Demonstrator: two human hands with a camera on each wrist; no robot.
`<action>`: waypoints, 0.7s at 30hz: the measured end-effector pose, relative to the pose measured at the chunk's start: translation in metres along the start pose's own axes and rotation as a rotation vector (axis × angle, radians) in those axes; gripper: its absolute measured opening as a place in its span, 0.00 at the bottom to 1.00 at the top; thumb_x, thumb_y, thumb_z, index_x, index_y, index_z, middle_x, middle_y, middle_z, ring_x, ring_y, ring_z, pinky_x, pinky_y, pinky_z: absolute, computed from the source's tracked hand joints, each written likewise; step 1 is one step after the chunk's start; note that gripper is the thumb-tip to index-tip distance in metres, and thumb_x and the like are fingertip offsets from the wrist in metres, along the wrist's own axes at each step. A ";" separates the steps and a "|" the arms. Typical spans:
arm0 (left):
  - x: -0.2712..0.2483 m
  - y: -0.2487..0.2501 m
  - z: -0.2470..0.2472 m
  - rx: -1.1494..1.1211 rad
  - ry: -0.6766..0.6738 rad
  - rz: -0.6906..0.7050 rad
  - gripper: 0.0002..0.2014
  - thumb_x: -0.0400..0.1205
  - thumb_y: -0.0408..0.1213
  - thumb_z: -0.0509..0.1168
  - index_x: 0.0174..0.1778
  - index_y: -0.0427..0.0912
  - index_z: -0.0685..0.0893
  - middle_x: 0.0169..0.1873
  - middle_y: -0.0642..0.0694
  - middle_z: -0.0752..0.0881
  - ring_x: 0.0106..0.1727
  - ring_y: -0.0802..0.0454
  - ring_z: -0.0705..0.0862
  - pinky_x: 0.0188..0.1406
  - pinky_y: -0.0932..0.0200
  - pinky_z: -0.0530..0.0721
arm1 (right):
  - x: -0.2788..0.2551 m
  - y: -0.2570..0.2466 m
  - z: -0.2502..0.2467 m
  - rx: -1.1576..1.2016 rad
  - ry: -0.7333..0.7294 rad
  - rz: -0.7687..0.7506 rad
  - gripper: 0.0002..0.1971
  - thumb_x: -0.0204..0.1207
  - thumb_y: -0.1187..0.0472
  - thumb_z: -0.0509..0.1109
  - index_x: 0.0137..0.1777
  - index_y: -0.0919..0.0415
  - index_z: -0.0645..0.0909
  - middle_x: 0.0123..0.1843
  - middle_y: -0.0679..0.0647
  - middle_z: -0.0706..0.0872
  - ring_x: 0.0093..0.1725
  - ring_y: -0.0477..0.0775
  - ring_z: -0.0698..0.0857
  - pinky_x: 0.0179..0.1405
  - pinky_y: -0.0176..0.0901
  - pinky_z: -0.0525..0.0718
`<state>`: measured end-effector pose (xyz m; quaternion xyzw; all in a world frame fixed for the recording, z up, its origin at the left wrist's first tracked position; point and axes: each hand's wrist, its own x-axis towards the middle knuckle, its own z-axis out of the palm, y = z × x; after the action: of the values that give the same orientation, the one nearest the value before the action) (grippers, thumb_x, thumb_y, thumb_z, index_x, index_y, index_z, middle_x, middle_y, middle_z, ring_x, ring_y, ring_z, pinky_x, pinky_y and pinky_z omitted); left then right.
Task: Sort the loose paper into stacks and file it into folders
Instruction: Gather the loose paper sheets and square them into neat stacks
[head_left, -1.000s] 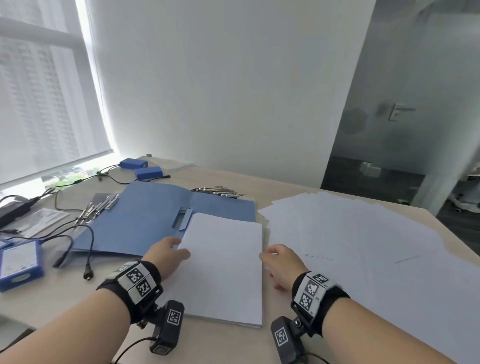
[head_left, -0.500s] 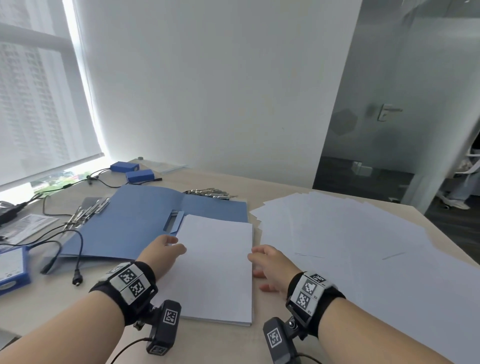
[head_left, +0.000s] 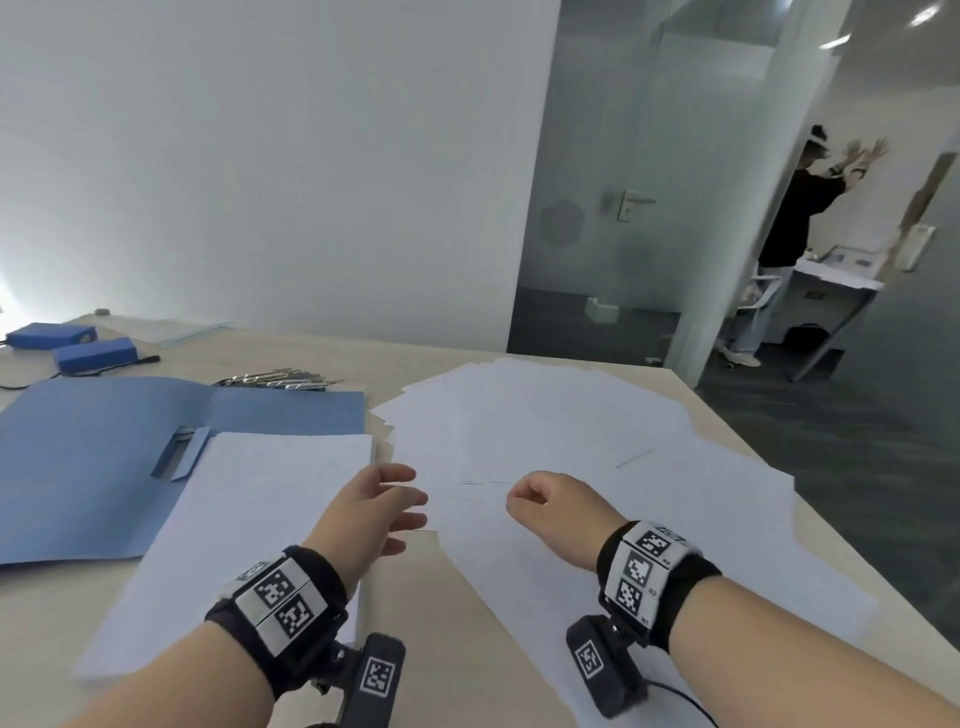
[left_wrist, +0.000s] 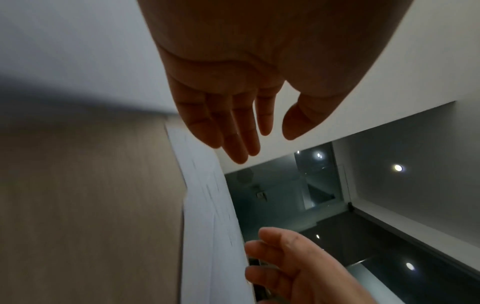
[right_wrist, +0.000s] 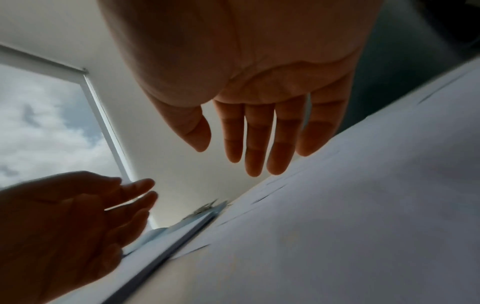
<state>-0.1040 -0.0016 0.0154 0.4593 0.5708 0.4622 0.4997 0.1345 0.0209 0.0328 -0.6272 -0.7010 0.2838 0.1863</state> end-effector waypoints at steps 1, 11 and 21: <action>0.000 -0.003 0.012 -0.031 -0.024 -0.017 0.09 0.84 0.36 0.68 0.60 0.49 0.84 0.51 0.48 0.93 0.50 0.49 0.93 0.49 0.49 0.87 | -0.002 0.014 -0.011 -0.072 0.017 0.024 0.11 0.81 0.44 0.66 0.57 0.45 0.84 0.55 0.38 0.86 0.55 0.41 0.84 0.55 0.39 0.81; 0.013 -0.007 0.092 0.018 -0.092 -0.037 0.18 0.69 0.47 0.68 0.55 0.50 0.86 0.53 0.50 0.88 0.53 0.50 0.84 0.50 0.50 0.81 | -0.033 0.148 -0.104 -0.479 0.054 0.461 0.25 0.79 0.38 0.63 0.74 0.44 0.75 0.76 0.49 0.76 0.70 0.55 0.80 0.68 0.48 0.79; 0.029 0.003 0.126 0.004 -0.025 -0.136 0.11 0.84 0.36 0.65 0.63 0.47 0.81 0.56 0.48 0.79 0.63 0.44 0.74 0.59 0.47 0.75 | -0.058 0.183 -0.108 -0.535 -0.114 0.566 0.54 0.63 0.21 0.67 0.87 0.42 0.55 0.84 0.51 0.67 0.79 0.59 0.73 0.74 0.48 0.75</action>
<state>0.0190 0.0362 0.0051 0.4262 0.5953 0.4203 0.5361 0.3510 -0.0086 0.0053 -0.8054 -0.5587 0.1655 -0.1086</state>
